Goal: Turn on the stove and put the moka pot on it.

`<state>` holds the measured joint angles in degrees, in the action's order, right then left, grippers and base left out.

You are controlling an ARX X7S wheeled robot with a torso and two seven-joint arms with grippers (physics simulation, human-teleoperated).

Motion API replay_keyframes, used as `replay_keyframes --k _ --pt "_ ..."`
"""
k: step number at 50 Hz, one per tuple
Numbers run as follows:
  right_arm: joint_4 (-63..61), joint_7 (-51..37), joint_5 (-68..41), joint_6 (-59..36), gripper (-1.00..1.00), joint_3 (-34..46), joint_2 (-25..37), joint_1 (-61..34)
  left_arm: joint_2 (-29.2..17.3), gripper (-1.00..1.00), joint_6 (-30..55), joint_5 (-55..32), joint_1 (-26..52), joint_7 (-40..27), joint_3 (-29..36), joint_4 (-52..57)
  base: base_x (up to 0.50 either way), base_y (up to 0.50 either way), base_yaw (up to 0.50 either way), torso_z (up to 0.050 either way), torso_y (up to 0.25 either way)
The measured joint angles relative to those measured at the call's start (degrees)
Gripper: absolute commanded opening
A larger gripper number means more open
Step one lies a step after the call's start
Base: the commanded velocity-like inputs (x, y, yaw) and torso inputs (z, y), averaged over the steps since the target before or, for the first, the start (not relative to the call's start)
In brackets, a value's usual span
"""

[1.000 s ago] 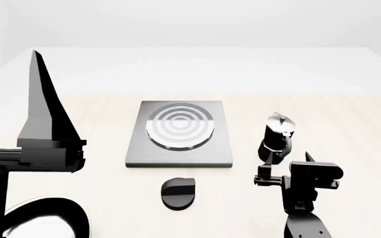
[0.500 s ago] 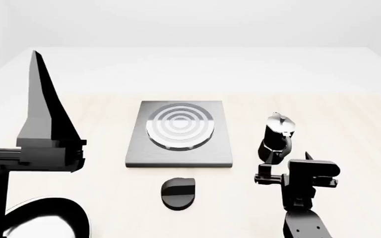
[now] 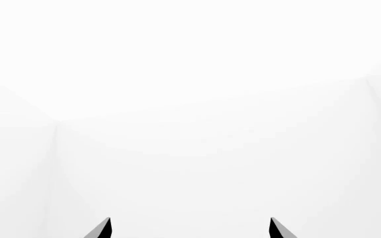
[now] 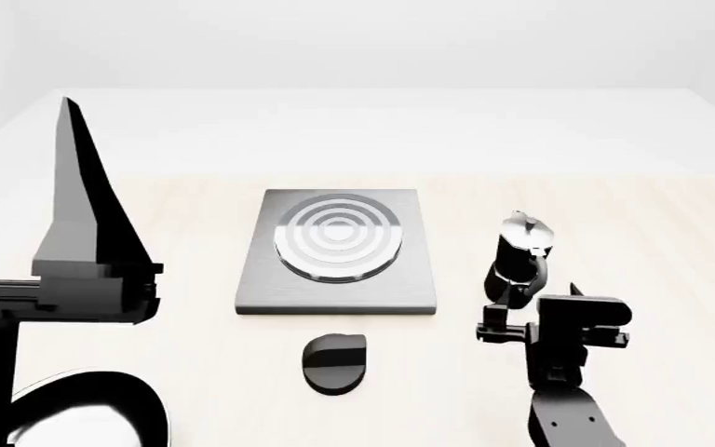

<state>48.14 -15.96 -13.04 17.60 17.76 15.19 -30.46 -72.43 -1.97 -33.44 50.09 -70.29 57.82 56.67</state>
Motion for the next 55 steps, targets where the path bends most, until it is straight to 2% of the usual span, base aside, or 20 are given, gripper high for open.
replay_keyframes --k 31,32,41,55 --pt "21.23 2.33 1.24 9.77 1.00 0.15 -3.44 -8.64 0.07 1.00 -0.75 0.11 -0.36 0.08 0.21 -0.47 0.00 0.00 0.00 0.000 0.000" --pt "21.74 2.39 1.29 10.16 -1.00 0.10 -3.53 -8.76 0.08 1.00 -0.81 0.15 -0.41 0.08 0.24 -0.52 0.00 0.00 0.00 0.000 0.000" --pt "16.57 2.12 0.90 8.56 -1.00 0.47 -2.93 -6.73 0.16 1.00 -1.22 0.36 -0.74 0.11 0.36 -0.83 0.00 0.00 0.00 0.000 0.000" --pt "-1.90 0.04 -1.06 -1.97 -1.00 0.91 0.05 -2.15 0.28 1.00 -1.81 0.32 -0.98 0.25 0.33 -1.09 0.00 0.00 0.00 0.000 0.001"
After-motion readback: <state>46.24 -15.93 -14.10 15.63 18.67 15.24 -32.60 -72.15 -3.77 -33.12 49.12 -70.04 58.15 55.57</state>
